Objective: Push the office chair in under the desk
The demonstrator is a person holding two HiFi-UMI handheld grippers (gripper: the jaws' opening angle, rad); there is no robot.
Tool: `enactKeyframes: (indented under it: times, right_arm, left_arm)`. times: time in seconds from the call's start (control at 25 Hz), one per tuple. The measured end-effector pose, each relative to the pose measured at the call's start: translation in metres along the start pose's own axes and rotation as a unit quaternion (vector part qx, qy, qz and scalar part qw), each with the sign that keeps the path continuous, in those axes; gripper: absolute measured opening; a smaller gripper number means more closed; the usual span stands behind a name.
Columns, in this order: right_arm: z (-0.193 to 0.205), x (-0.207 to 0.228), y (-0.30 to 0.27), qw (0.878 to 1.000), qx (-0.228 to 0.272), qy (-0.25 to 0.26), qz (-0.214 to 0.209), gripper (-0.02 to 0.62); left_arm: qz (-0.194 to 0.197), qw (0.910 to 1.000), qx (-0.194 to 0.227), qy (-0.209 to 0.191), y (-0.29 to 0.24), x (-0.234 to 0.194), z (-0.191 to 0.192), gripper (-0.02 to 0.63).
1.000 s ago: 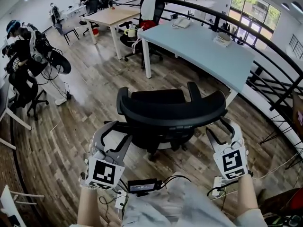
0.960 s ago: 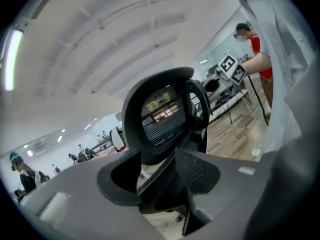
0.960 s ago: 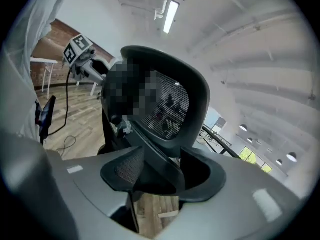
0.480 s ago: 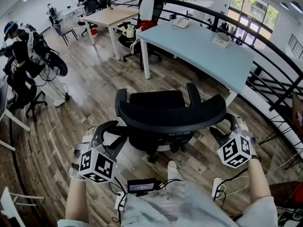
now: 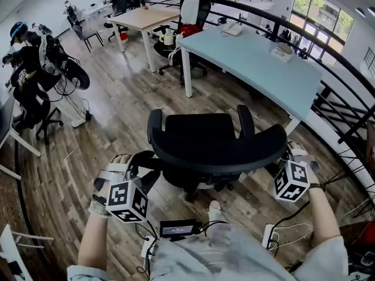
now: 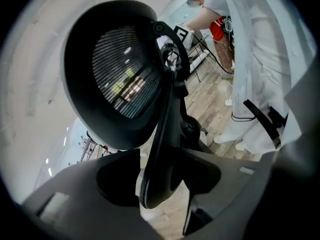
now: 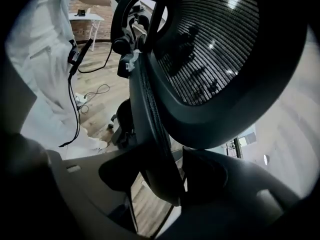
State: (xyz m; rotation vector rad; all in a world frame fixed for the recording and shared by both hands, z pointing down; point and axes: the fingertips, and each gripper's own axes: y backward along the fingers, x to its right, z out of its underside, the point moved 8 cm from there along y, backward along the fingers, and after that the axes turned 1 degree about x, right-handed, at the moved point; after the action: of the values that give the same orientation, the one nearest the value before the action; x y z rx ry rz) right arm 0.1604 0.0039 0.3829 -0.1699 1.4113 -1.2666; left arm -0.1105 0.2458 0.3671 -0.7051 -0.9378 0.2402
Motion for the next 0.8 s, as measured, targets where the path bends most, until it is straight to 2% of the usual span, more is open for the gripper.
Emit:
enactKeyframes:
  times: [0.2, 0.44, 0.68, 0.8]
  right_arm:
    - [0.004, 0.000, -0.014, 1.000, -0.005, 0.017, -0.022, 0.245]
    - [0.008, 0.000, -0.032, 0.999, -0.015, 0.038, -0.034, 0.244]
    - [0.010, -0.003, -0.043, 0.999, -0.010, 0.036, -0.027, 0.244]
    - [0.009, -0.004, -0.045, 0.999, -0.002, 0.032, -0.007, 0.240]
  left_arm:
    - [0.014, 0.9993, -0.025, -0.022, -0.017, 0.005, 0.003, 0.199]
    - [0.009, 0.9977, -0.049, -0.045, -0.038, 0.004, 0.002, 0.199]
    - [0.012, 0.9957, -0.066, -0.064, -0.056, 0.008, 0.007, 0.198]
    - [0.006, 0.9954, -0.071, -0.064, -0.062, 0.011, 0.009, 0.198]
